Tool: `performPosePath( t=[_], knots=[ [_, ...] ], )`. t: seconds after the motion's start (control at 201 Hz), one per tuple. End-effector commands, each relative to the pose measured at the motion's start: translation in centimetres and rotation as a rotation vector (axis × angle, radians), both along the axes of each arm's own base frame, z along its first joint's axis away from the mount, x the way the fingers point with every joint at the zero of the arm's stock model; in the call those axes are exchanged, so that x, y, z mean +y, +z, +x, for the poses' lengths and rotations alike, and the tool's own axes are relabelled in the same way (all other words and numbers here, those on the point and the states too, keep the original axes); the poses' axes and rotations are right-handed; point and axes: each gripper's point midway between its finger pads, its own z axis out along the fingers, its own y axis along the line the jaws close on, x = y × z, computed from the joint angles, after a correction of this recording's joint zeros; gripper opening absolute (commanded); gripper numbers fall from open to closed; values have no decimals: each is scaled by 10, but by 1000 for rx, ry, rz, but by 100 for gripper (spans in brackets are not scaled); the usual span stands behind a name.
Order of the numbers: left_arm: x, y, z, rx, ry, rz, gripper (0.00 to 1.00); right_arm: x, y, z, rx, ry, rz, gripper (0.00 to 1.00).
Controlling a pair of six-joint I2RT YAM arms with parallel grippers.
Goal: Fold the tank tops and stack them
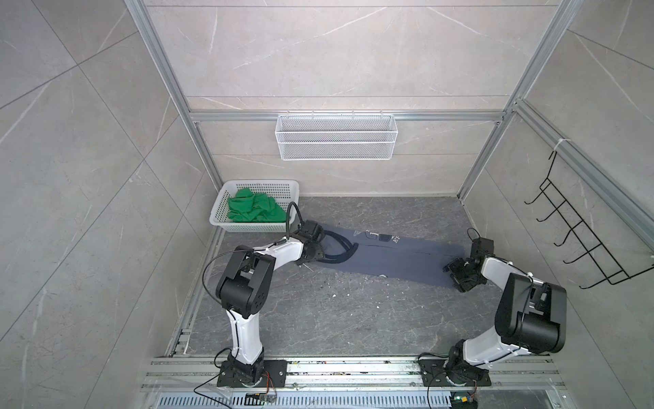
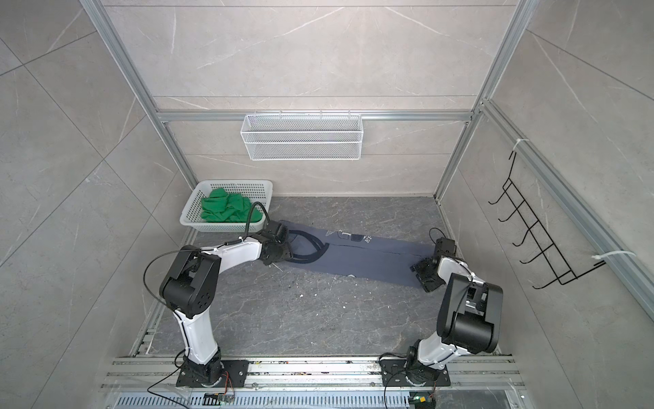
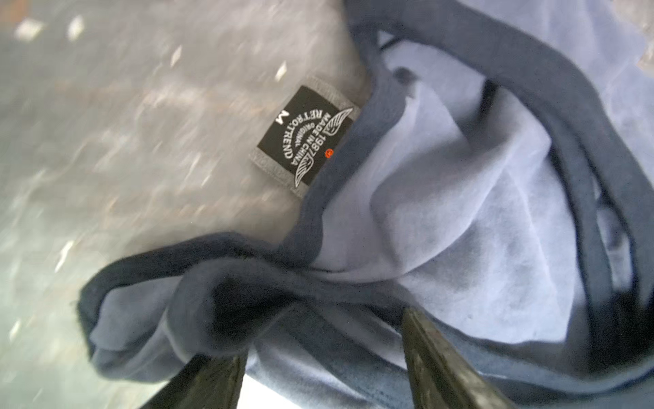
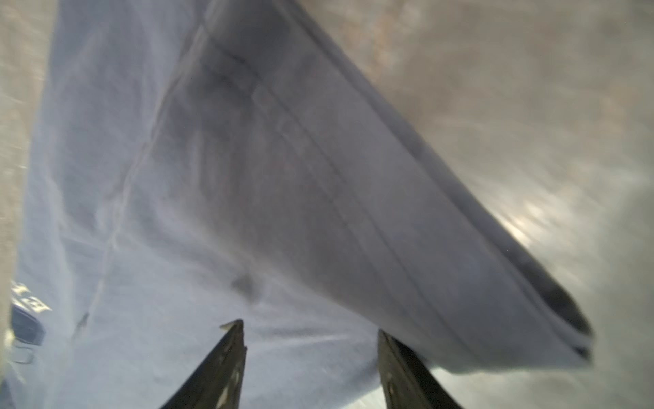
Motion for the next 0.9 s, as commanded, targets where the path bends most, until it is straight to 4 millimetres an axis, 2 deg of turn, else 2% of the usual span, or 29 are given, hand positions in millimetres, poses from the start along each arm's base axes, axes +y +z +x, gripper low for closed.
performPosePath(
  t=[0.0,0.065,0.129,0.254,0.373,0.513,0.563,0.697,0.787,0.896],
  knots=[
    [10,-5,5,58,-21,94,76,-2,10,-20,44,-9,-34,62],
    [11,9,14,49,-15,123,77,2,27,-10,-27,16,-33,62],
    [2,32,23,8,-21,112,78,11,44,3,-94,76,-36,63],
    [-16,77,23,-93,-19,173,84,37,65,21,-116,221,-96,63],
    [-35,110,19,-181,-14,170,92,52,67,31,-117,284,-118,63],
    [-70,127,10,-202,-67,132,95,54,63,38,-104,306,-121,63],
    [-91,124,6,-193,-102,81,96,53,60,40,-95,313,-122,63],
    [-142,96,-4,-116,-186,-8,95,53,46,47,-55,319,-107,63],
    [-158,69,-3,-54,-204,-24,93,52,35,51,-23,312,-94,63],
    [-166,41,1,-4,-227,-4,90,50,23,51,17,304,-94,63]
  ],
)
